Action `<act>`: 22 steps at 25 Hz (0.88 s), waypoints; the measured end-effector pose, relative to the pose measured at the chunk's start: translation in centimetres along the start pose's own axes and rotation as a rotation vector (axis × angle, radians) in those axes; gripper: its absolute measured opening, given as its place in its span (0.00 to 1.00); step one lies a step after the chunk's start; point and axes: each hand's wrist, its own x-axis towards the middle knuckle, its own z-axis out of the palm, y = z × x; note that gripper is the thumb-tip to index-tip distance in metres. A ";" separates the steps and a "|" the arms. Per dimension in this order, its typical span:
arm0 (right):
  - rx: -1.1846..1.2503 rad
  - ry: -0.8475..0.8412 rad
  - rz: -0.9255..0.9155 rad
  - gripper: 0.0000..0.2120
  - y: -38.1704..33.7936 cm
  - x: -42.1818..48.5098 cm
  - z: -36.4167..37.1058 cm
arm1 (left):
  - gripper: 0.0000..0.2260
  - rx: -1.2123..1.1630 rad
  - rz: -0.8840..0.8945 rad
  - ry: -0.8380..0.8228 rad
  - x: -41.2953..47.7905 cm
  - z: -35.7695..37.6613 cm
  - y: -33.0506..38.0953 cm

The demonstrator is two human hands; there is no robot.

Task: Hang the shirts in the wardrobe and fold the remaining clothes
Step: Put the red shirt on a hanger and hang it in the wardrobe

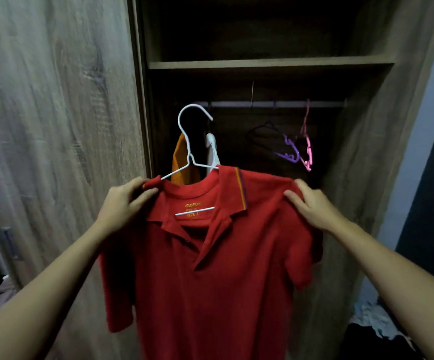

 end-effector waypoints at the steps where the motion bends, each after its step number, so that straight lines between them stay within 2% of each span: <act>1: 0.096 0.058 -0.012 0.37 0.2 -0.1 0.5 | 0.03 0.005 -0.004 -0.032 -0.2 -0.2 -0.6; 3: 0.236 0.260 0.047 0.33 0.1 -0.1 1.1 | 0.06 -0.022 -0.064 -0.015 -0.4 -0.2 -2.1; 4: 0.227 0.283 0.048 0.29 0.2 -0.3 1.3 | 0.05 -0.053 -0.119 0.024 -0.2 -0.2 -2.8; 6: 0.047 0.105 -0.054 0.25 0.6 -1.3 1.3 | 0.06 -0.094 -0.129 0.055 -0.1 -0.4 -3.3; 7: -0.097 0.041 -0.125 0.26 0.6 -1.8 1.2 | 0.11 -0.106 -0.095 0.031 -0.1 -0.4 -3.2; 8: -0.225 0.075 -0.175 0.27 0.4 -2.0 1.1 | 0.16 -0.131 -0.066 0.001 0.0 -0.3 -3.0; 9: -0.272 0.199 -0.197 0.25 -0.1 -1.7 0.9 | 0.20 -0.163 -0.069 -0.034 0.0 -0.2 -2.7; 11: -0.253 0.433 -0.146 0.18 -2.6 0.0 1.0 | 0.20 -0.240 -0.082 -0.085 0.4 0.4 -2.2; 12: -0.234 0.374 -0.125 0.18 -4.0 1.1 1.0 | 0.18 -0.278 -0.079 -0.117 0.7 0.8 -1.9; 14: -0.165 -0.063 -0.139 0.20 -5.4 3.0 1.6 | 0.10 -0.343 -0.080 -0.186 1.3 1.5 -1.2; 15: -0.148 -0.256 -0.146 0.17 -5.9 3.5 1.8 | 0.07 -0.373 -0.084 -0.206 1.4 1.7 -0.9; 16: -0.108 -0.312 -0.168 0.14 -6.1 3.8 2.0 | 0.06 -0.418 -0.084 -0.233 1.6 1.8 -0.9; 17: -0.056 -0.243 -0.206 0.12 -6.1 3.9 2.2 | 0.05 -0.470 -0.099 -0.271 1.6 1.8 -0.8; 20: -0.016 0.152 -0.332 0.14 -6.1 3.3 2.9 | 0.08 -0.554 -0.124 -0.338 1.6 1.5 -1.0; 22: -0.091 0.238 -0.400 0.16 -6.7 3.0 3.2 | 0.08 -0.551 -0.115 -0.285 1.7 1.7 -1.1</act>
